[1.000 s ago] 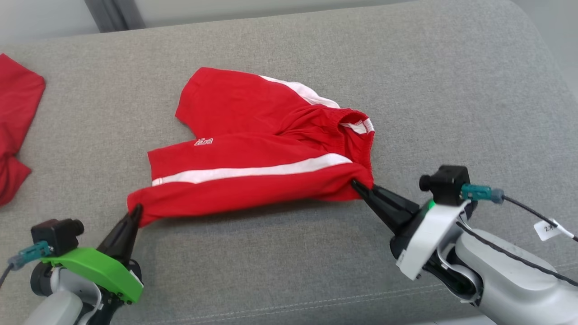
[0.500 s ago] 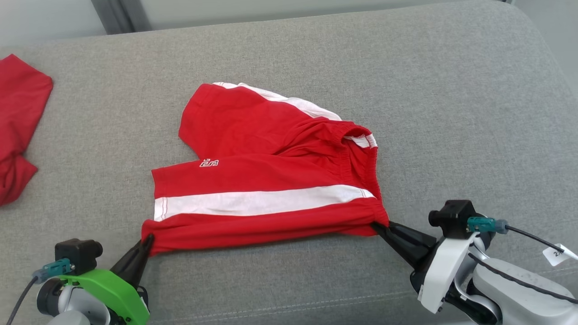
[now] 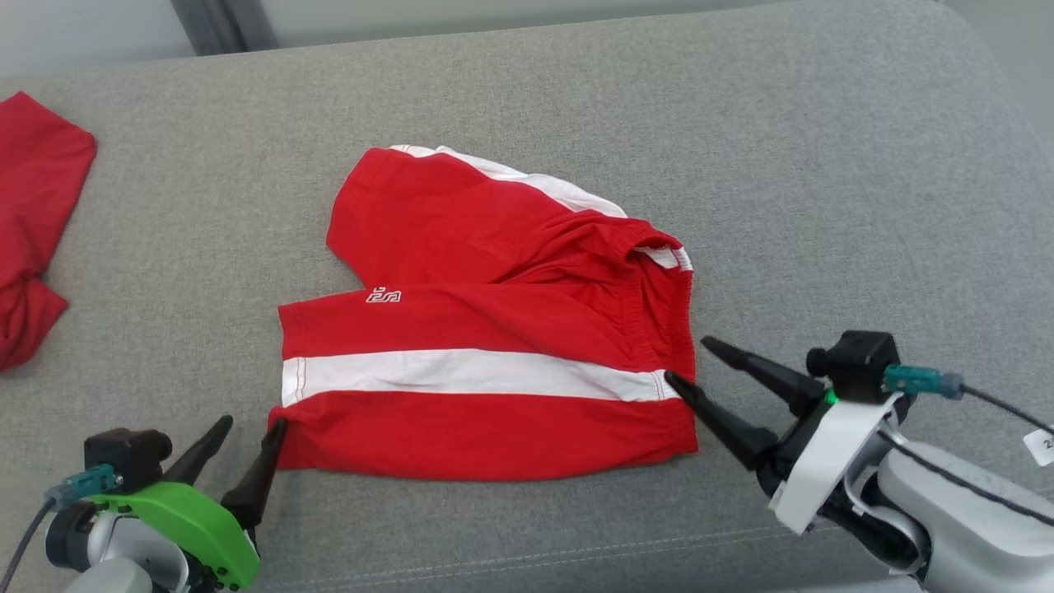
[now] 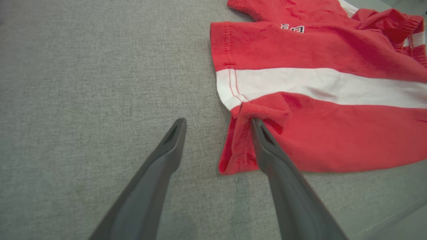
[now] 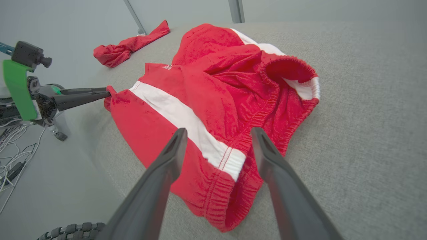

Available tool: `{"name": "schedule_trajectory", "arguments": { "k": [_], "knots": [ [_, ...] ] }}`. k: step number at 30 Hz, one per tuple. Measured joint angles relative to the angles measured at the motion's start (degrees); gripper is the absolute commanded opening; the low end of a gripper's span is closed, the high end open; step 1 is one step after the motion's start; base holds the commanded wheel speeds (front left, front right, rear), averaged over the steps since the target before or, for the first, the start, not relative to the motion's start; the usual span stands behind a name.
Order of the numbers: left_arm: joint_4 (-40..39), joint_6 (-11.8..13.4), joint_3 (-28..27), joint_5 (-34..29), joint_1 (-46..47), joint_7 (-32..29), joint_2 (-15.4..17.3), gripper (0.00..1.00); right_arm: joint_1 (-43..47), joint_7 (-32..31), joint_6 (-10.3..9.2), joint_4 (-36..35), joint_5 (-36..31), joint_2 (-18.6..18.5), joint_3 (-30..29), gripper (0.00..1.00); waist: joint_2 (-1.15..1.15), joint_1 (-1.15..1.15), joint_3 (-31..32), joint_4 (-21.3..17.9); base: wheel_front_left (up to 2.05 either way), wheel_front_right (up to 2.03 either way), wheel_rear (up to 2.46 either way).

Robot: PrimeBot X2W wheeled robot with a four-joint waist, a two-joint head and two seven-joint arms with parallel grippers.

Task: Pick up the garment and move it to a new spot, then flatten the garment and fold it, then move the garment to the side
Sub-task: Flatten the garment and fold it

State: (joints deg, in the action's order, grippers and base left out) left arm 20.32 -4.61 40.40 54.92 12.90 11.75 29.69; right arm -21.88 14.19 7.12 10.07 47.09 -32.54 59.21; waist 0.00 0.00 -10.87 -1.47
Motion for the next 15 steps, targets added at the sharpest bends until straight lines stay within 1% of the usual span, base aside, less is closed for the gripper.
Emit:
{"name": "schedule_trajectory", "arguments": {
  "k": [7,10,13,15],
  "knots": [
    [-4.24,0.87,-3.33,-0.67,2.01,1.33,0.93,1.0,0.0,0.14,-0.01,-2.42,2.97,0.49,-13.14,1.0,0.0,0.0,0.07,-0.24,0.0,0.0,0.0],
    [-6.76,1.12,-3.92,-3.19,3.96,2.0,1.15,1.0,0.25,0.15,-0.36,-2.35,3.43,1.58,-16.57,1.0,0.0,0.0,-0.03,-0.32,0.0,0.0,0.0],
    [-8.56,1.47,-4.15,-5.04,6.15,2.16,1.14,1.0,0.96,0.15,-1.9,-2.12,4.6,3.13,-19.22,1.0,0.0,0.0,-0.53,-0.31,0.0,0.0,0.0],
    [-9.29,1.81,-4.38,-6.47,7.35,2.18,0.78,1.0,1.72,0.15,-2.19,-1.57,5.71,4.34,-19.78,1.0,0.0,0.0,-0.97,-0.29,0.0,0.0,0.0]
  ]
}}
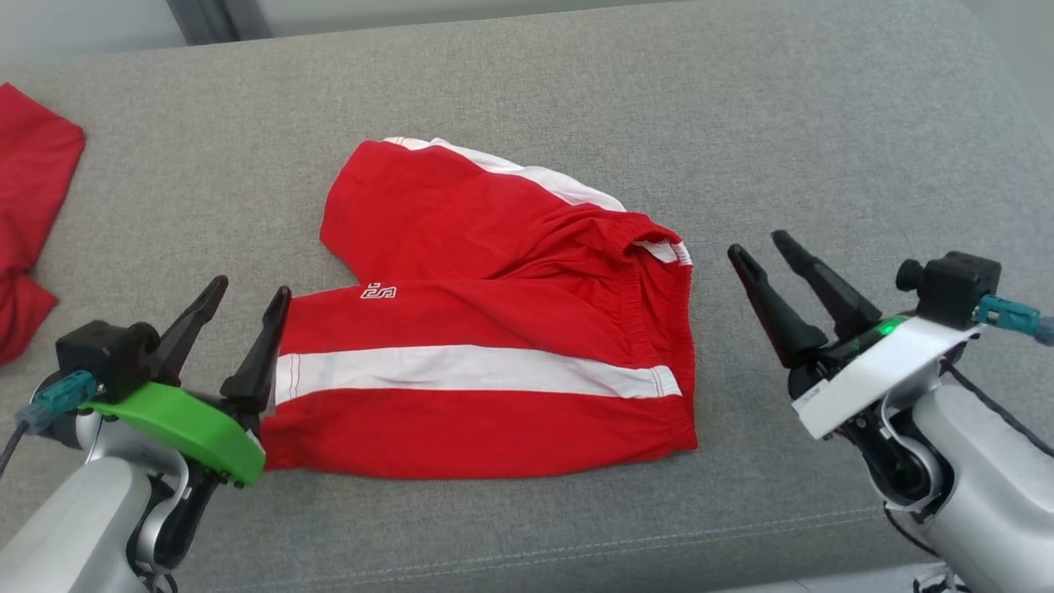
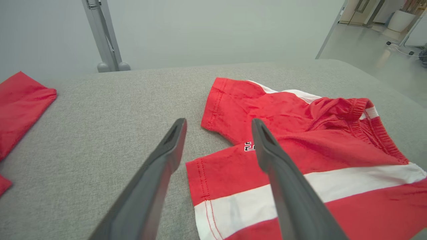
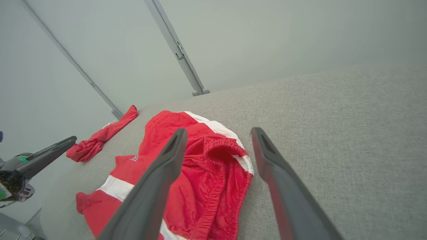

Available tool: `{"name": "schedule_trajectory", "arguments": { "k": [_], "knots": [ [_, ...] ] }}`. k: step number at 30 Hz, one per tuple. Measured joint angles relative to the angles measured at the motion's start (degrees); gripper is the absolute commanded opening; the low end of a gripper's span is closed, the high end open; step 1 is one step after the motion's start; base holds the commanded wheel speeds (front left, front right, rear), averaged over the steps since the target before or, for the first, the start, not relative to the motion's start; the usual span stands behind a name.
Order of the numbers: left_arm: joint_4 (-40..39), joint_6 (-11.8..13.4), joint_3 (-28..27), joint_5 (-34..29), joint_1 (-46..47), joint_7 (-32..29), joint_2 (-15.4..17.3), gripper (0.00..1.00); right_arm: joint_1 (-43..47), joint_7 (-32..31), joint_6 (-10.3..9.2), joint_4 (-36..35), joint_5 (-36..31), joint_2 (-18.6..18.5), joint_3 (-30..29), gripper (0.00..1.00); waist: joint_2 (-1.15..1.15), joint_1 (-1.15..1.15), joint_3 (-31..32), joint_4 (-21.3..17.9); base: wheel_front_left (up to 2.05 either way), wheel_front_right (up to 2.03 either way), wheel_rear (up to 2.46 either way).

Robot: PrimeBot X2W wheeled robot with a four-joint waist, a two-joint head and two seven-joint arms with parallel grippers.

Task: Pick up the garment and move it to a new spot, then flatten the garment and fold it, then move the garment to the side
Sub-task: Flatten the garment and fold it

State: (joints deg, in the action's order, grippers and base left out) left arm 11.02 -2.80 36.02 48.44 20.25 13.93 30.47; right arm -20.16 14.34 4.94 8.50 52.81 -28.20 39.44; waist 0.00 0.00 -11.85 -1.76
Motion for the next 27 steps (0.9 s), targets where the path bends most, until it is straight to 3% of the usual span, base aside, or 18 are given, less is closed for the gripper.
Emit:
{"name": "schedule_trajectory", "arguments": {
  "k": [9,27],
  "knots": [
    [-0.46,0.8,1.38,-2.96,2.47,0.26,-2.59,1.0,1.2,0.0,0.57,4.77,4.13,6.14,4.14,1.0,0.0,0.0,-2.32,-0.45,0.0,0.0,0.0],
    [0.53,0.07,3.02,-3.96,4.79,0.32,-5.72,1.0,-9.81,-3.9,1.02,13.23,3.6,9.53,5.36,1.0,0.0,0.0,-6.57,0.97,0.0,0.0,0.0]
  ]
}}
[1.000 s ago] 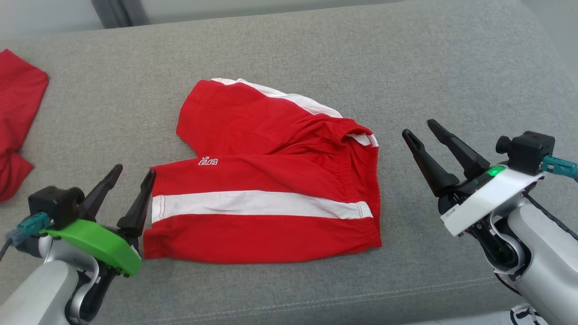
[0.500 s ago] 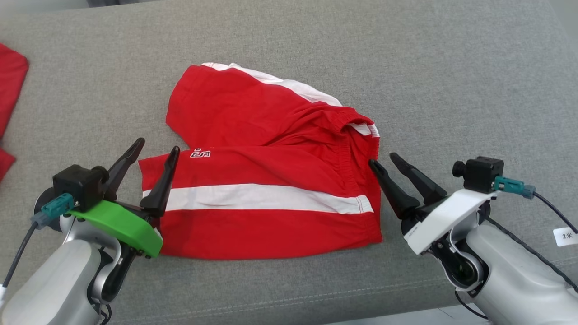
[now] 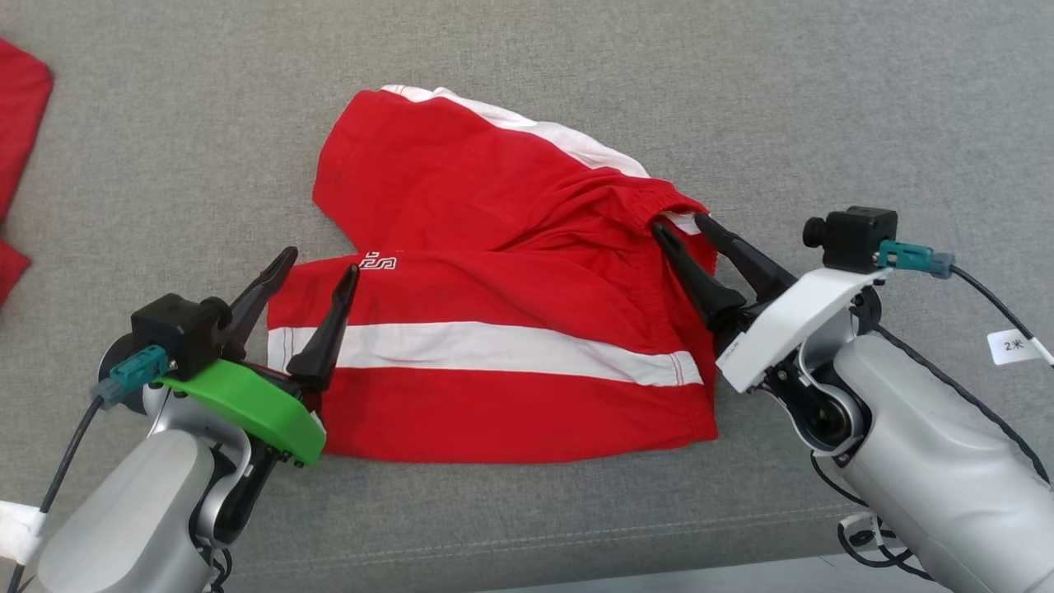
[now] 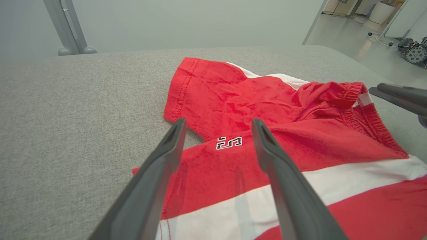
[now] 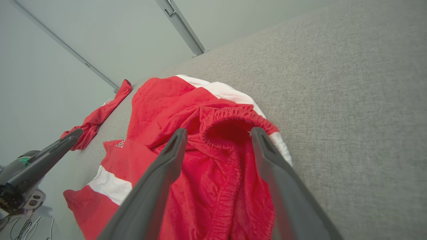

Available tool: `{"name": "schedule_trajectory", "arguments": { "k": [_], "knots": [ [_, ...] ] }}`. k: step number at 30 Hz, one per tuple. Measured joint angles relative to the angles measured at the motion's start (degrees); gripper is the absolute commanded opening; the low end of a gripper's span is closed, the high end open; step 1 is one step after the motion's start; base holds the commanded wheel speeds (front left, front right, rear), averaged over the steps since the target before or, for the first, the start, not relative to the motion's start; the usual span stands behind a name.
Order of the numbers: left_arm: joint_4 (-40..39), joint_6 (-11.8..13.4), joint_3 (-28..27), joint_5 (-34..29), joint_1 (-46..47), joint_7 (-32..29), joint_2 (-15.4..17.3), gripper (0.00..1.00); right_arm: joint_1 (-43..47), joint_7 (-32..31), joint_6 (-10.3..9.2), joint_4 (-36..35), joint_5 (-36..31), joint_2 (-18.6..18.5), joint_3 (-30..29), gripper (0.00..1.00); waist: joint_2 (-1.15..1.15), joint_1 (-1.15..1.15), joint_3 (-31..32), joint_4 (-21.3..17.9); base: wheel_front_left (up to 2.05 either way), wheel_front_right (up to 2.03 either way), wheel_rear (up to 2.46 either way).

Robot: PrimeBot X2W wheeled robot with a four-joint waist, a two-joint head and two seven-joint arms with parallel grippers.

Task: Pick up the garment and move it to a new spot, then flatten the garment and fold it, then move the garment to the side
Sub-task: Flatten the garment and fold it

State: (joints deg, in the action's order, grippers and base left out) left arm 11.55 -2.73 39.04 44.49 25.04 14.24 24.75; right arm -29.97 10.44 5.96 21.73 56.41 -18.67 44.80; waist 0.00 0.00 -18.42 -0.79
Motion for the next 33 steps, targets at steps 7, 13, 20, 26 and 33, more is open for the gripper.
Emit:
{"name": "schedule_trajectory", "arguments": {
  "k": [7,13,20,26,33],
  "knots": [
    [0.96,-0.27,-0.15,0.0,0.23,0.01,-0.77,1.0,-3.02,-2.02,0.07,3.1,-1.01,1.8,1.75,0.96,0.0,0.0,-0.7,1.11,0.0,0.0,0.0],
    [1.63,-0.3,-0.81,0.0,0.3,0.01,-1.29,1.0,-5.65,-2.19,0.1,5.69,-1.54,3.19,2.21,0.04,0.0,0.0,-1.2,1.61,0.0,0.0,0.0],
    [2.41,-0.36,-1.59,0.0,0.66,0.02,-1.67,1.0,-6.63,-1.99,0.54,8.09,-1.52,3.76,1.76,0.0,0.0,0.0,-1.38,1.77,0.0,0.0,0.0],
    [3.15,-0.87,-2.2,-0.33,3.5,0.02,-1.99,1.0,-7.19,-0.87,0.57,8.66,0.08,3.96,-0.38,0.0,0.0,0.0,-1.51,1.29,0.0,0.0,0.0],
    [7.64,-1.77,-3.76,1.14,9.5,-1.44,-2.7,1.0,-7.78,-0.84,0.59,8.81,1.59,5.89,-0.44,0.0,0.0,0.0,-2.48,-0.52,0.0,0.0,0.0]
  ]
}}
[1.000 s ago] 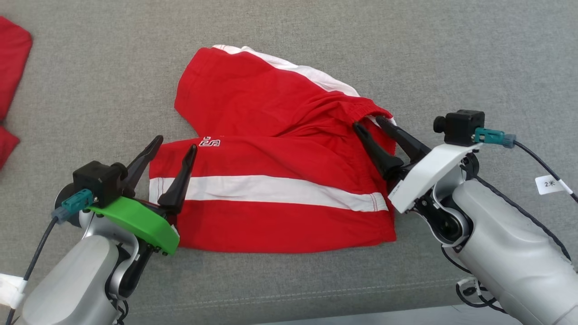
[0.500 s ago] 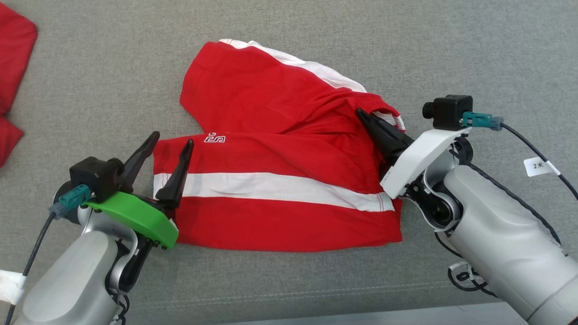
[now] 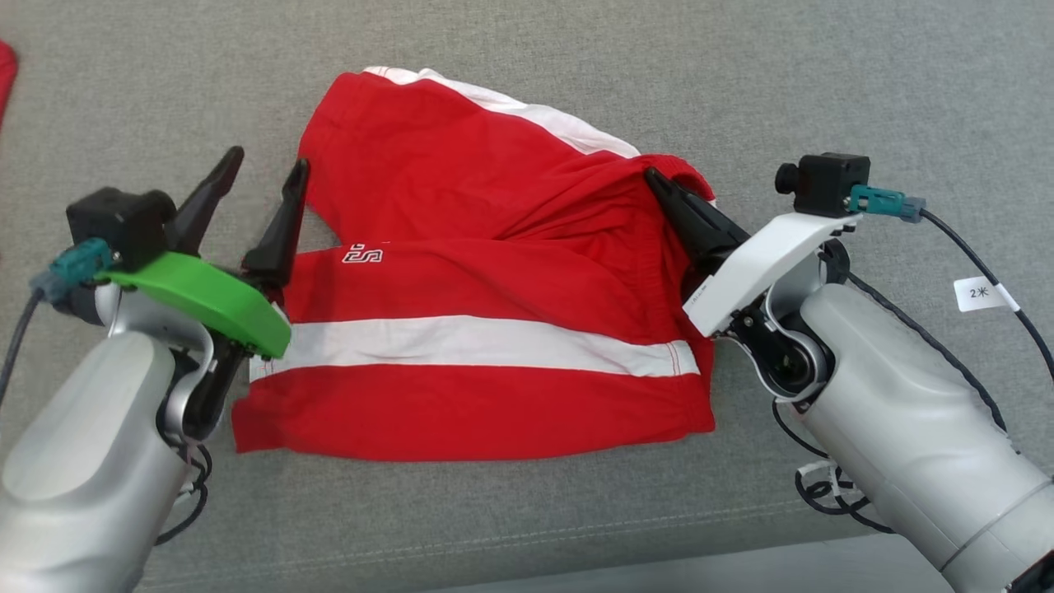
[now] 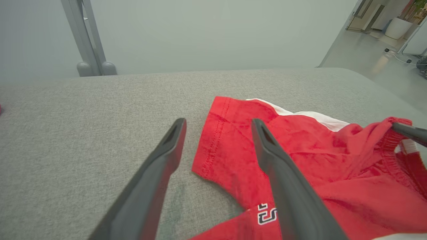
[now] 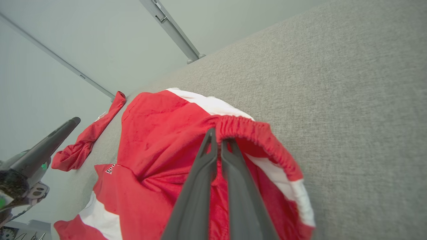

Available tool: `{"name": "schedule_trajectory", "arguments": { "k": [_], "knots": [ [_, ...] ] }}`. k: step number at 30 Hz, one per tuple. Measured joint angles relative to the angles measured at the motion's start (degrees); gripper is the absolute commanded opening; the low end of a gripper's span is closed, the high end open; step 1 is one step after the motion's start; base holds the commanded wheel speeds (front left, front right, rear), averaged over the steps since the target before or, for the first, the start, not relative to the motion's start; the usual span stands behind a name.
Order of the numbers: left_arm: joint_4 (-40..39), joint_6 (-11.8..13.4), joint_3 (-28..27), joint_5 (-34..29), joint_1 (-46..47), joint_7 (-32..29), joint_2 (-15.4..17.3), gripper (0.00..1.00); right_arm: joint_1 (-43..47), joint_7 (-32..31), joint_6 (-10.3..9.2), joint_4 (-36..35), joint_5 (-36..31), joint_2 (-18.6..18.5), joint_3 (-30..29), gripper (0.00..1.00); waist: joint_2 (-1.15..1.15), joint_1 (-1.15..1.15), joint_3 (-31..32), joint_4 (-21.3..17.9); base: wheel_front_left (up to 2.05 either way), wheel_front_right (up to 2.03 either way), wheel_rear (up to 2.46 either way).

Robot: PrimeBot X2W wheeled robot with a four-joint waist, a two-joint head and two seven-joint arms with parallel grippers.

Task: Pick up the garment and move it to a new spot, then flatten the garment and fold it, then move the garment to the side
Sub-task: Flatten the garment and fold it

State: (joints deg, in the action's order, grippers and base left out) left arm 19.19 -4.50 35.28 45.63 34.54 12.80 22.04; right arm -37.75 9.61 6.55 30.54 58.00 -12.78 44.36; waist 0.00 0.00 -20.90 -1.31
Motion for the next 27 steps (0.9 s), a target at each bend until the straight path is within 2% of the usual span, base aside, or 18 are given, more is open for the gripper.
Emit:
{"name": "schedule_trajectory", "arguments": {
  "k": [8,22,23,24,25,26,27],
  "knots": [
    [6.82,-0.6,0.11,2.63,6.8,-5.56,-1.74,1.0,-2.3,1.22,0.49,-1.16,0.04,1.77,0.86,0.0,0.0,0.0,-1.89,-2.66,0.0,0.0,0.0],
    [16.56,-1.14,-1.8,6.28,14.02,-8.48,-5.0,1.0,-3.13,2.96,0.51,-2.72,1.03,1.11,0.86,0.0,0.0,0.0,-5.25,-6.19,0.0,0.0,0.0],
    [17.33,-1.2,-1.87,6.35,14.02,-8.48,-5.04,0.96,-3.13,2.97,0.51,-2.9,1.04,1.05,0.89,0.0,0.0,0.0,-5.45,-6.36,0.0,0.0,0.0],
    [17.83,-1.32,-1.89,6.53,14.02,-8.47,-5.08,0.79,-3.13,2.98,0.51,-3.02,1.05,1.03,0.91,0.0,0.0,0.0,-5.62,-6.53,0.0,0.0,0.0],
    [18.18,-1.41,-1.83,6.56,14.07,-8.47,-5.2,0.43,-3.13,3.04,0.51,-3.08,1.09,0.98,0.88,0.0,0.0,0.0,-5.78,-6.68,0.0,0.0,0.0],
    [18.53,-1.63,-1.77,6.56,14.21,-8.36,-5.46,0.29,-3.13,3.33,0.51,-3.09,1.19,0.81,0.73,0.0,0.0,0.0,-5.92,-6.8,0.0,0.0,0.0],
    [18.78,-1.64,-1.82,6.56,14.35,-7.94,-5.86,0.0,-3.13,3.49,0.51,-3.13,1.34,0.58,0.52,0.0,0.0,0.0,-6.02,-6.88,0.0,0.0,0.0]
  ]
}}
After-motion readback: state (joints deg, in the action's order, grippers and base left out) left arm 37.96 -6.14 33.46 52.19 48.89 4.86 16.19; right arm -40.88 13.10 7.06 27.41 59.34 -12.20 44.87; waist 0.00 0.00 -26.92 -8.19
